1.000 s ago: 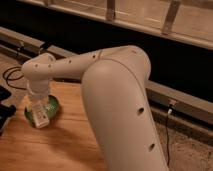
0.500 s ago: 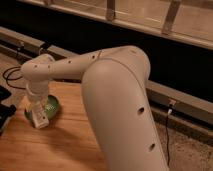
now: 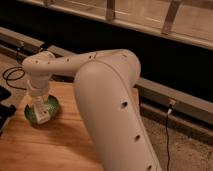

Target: Place the bottle in the ceramic bowl

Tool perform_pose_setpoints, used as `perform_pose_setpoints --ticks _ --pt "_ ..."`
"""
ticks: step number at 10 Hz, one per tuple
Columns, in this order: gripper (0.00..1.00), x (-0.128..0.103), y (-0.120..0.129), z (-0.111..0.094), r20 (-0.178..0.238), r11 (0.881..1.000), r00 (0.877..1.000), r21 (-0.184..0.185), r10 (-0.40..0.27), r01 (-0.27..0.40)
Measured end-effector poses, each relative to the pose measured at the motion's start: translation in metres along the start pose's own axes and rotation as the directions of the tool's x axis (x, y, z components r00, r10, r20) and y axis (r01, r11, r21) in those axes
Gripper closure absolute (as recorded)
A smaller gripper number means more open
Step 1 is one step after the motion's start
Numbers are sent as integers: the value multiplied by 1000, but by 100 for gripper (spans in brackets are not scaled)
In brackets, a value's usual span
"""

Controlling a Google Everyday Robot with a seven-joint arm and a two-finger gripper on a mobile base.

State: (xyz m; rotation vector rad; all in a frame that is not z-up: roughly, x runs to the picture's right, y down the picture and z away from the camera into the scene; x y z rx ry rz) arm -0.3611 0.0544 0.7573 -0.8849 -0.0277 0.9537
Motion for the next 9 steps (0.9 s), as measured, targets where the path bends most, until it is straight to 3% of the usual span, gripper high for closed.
perform_pose_setpoints --ticks 2,4,6,9 --pt "20 -57 -18 21 3 999 999 -39 -33 33" --pt "20 -96 -23 44 -6 994 996 -69 -85 84" --pt "20 -113 -27 56 -6 990 993 -80 -120 120" --pt "20 -122 -29 63 -6 986 989 -84 -146 145"
